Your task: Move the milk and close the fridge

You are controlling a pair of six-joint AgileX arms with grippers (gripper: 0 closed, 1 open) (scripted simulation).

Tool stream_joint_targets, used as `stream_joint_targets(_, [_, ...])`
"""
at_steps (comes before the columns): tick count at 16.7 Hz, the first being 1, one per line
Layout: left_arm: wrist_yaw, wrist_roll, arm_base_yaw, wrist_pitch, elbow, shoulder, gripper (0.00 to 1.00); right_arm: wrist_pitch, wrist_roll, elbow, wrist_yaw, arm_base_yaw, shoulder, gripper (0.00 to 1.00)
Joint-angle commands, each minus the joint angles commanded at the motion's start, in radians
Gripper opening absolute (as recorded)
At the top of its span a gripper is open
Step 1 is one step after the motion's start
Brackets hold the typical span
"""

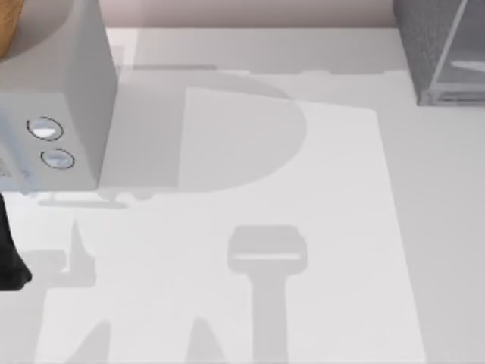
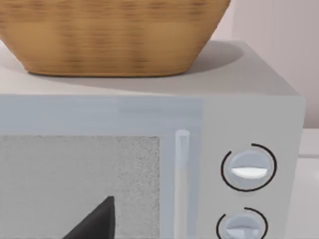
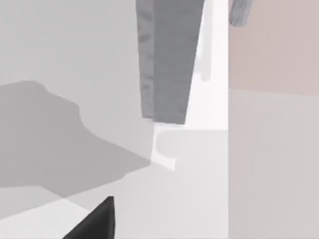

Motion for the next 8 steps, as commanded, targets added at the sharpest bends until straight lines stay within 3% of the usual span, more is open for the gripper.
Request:
stream_joint_targets(3, [0.0,0.0,0.0,0.0,0.0,0.0,1.0,-0.01,-0.067,0.036,-0.046,-0.078,0.105,1.0])
stream_joint_targets(8, [0.0,0.0,0.0,0.0,0.0,0.0,1.0,-0.013,-0.076,0.043,-0.055,-0.089,0.124,1.0])
